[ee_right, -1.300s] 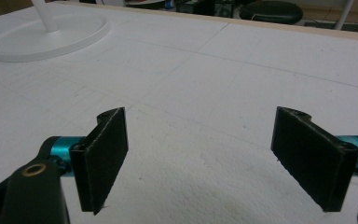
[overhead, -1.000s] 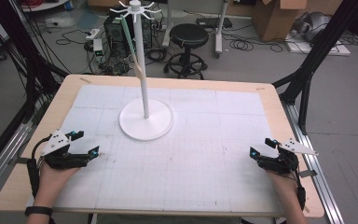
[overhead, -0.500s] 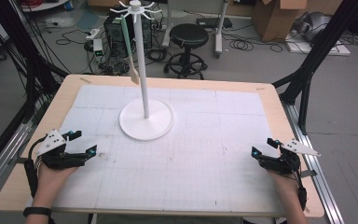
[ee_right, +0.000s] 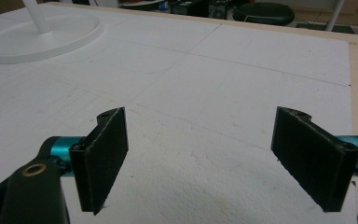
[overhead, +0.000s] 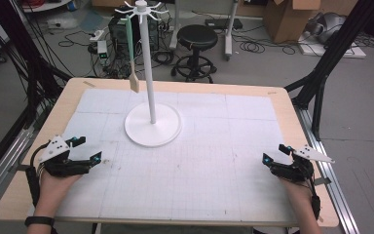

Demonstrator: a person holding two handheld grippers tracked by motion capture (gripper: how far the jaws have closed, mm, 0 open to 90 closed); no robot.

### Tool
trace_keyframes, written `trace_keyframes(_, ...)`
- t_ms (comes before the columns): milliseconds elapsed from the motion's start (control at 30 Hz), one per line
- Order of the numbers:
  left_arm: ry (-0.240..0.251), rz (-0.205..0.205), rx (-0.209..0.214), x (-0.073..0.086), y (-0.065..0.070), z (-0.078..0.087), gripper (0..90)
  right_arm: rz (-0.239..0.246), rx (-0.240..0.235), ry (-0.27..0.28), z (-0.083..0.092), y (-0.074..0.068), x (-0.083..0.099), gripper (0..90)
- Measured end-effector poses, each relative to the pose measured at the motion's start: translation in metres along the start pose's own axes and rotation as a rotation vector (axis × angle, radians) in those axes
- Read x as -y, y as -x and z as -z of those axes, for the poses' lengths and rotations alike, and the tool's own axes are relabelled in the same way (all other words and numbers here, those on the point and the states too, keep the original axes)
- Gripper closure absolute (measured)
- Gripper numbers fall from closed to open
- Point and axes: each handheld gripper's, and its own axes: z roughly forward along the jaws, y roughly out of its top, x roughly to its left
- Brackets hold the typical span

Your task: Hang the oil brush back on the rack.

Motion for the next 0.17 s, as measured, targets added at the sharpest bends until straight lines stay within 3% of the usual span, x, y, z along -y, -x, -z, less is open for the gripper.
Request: trace_keyframes(167,-0.004,-0.002,0.003,0.0001,0.0000,-0.0009,16.2,-0.003,-0.002,0.003,0.0001,0.0001,-0.0001,18.1)
